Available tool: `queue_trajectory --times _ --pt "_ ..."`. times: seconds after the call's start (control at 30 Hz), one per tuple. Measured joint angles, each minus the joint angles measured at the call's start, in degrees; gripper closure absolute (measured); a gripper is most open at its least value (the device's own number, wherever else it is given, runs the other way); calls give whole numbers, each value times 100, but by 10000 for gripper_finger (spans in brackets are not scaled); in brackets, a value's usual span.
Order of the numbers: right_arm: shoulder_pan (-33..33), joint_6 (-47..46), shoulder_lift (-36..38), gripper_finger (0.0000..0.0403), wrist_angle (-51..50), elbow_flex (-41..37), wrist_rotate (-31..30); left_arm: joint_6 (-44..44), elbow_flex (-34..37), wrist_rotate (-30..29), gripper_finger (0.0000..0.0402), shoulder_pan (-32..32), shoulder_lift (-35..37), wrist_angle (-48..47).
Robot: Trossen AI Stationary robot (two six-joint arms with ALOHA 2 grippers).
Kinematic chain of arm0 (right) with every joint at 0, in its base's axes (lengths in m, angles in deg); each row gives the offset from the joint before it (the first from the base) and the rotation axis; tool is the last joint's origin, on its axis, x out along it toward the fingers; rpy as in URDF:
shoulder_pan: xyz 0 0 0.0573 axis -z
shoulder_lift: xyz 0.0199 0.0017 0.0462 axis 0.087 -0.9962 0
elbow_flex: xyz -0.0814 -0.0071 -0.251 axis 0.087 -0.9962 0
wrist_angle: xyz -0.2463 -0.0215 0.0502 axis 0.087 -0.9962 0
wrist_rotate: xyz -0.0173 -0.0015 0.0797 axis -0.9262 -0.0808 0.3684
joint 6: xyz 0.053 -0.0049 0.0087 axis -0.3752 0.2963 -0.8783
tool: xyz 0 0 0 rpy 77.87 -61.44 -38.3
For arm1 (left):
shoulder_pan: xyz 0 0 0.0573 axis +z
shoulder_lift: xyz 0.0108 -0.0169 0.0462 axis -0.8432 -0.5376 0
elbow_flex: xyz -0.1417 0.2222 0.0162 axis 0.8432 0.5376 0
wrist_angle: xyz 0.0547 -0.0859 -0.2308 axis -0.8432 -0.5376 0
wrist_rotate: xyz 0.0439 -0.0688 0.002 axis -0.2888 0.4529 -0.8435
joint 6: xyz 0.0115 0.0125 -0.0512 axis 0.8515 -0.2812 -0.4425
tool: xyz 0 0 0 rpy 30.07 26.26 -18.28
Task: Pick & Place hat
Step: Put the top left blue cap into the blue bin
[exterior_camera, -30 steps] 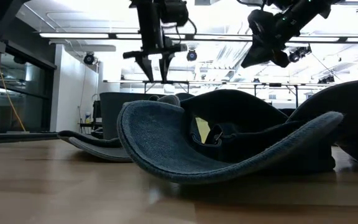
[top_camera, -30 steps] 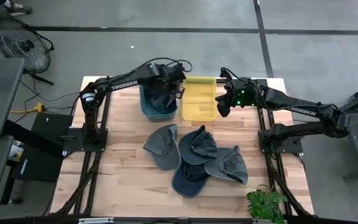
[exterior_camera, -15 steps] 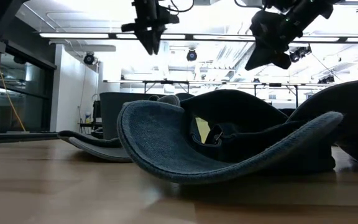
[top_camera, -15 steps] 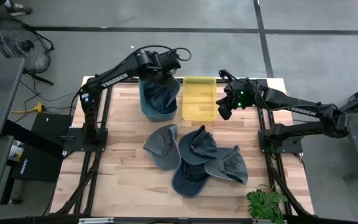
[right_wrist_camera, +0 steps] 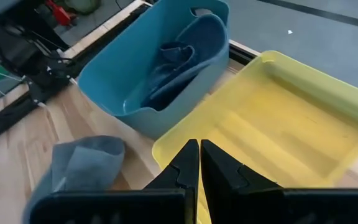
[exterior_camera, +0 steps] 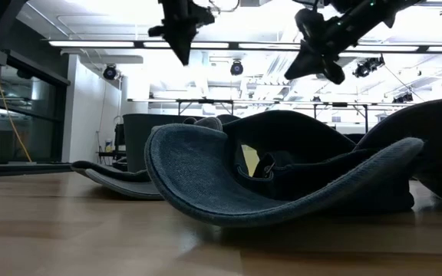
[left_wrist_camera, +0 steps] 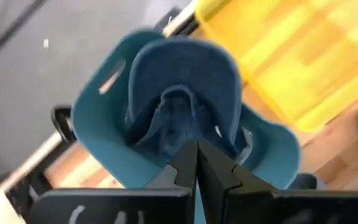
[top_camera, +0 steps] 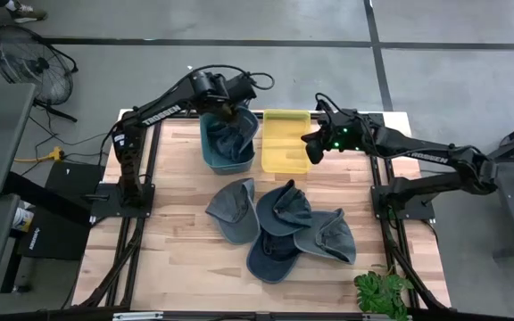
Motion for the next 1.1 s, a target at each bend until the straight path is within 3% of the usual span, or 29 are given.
queue_trajectory --times 0.23,0.5,0.67,0.87,1.1 --pt "1 7 -426 391 611 0 179 556 93 250 401 15 221 494" --pt "0 191 -728 391 716 -2 148 1102 1019 1454 401 350 791 2014" --pt "0 384 -867 391 1206 -4 92 1370 2422 2254 401 626 1531 3230" --pt "-15 1480 -1264 391 1884 -4 286 1177 4755 3365 401 1066 2791 5303" --pt "-168 2981 -1906 391 2432 -4 610 931 6389 3778 401 1326 4073 6404"
